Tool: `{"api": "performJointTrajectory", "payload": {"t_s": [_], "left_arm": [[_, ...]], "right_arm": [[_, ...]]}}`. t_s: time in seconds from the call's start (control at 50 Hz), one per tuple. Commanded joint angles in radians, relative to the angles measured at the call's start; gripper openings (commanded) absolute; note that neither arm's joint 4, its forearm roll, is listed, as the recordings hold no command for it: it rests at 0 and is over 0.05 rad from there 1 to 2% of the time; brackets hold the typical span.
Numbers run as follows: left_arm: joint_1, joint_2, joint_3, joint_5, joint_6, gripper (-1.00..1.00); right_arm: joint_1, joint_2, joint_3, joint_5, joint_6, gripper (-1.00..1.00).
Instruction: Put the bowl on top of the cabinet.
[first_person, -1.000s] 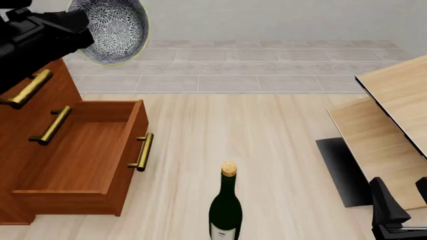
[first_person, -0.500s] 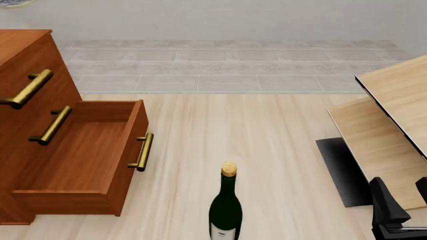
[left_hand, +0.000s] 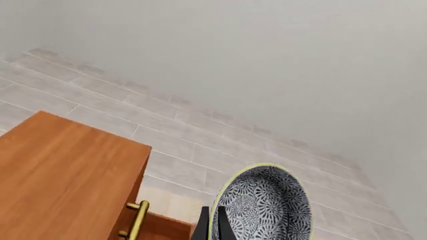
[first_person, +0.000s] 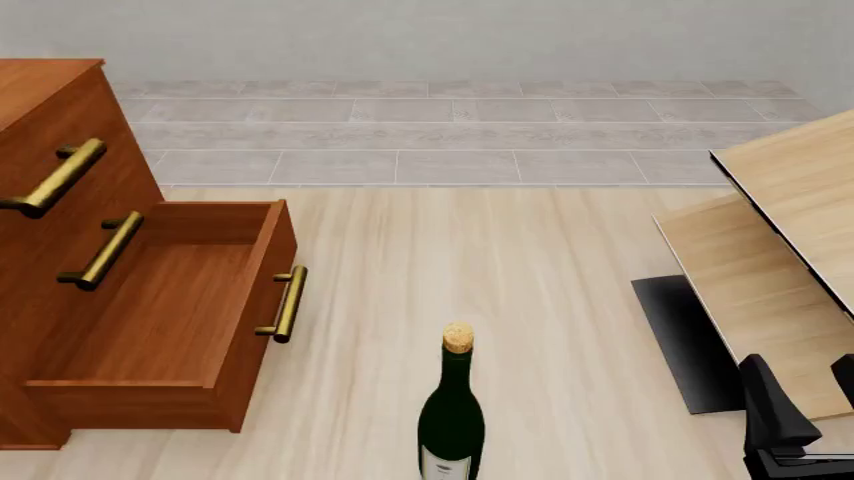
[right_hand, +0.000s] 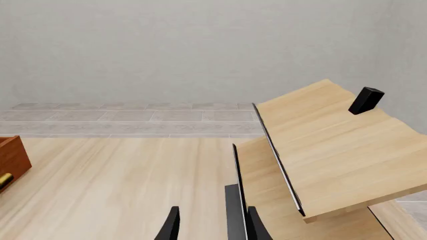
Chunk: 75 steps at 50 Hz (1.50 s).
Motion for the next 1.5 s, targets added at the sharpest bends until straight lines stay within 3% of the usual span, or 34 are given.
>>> {"api": "performJointTrajectory", "payload": {"t_s": [0.02, 0.56, 1.0, 1.5], "left_arm": [[0.069, 0.017, -0.064, 0.123, -0.089, -1.0], [0.24, 0.075, -0.138, 0.215, -0.145, -1.0], [0.377, 0.108, -0.025, 0.172, -0.174, -1.0], [0.487, 0.17, 0.02, 0.118, -0.181, -1.0]], "right_arm": [[0.0, 0.0, 0.0, 0.0, 0.0, 1.0], [0.0, 0.0, 0.0, 0.0, 0.0, 1.0], [0.0, 0.0, 0.0, 0.0, 0.0, 1.0], [0.0, 0.0, 0.0, 0.0, 0.0, 1.0]]}}
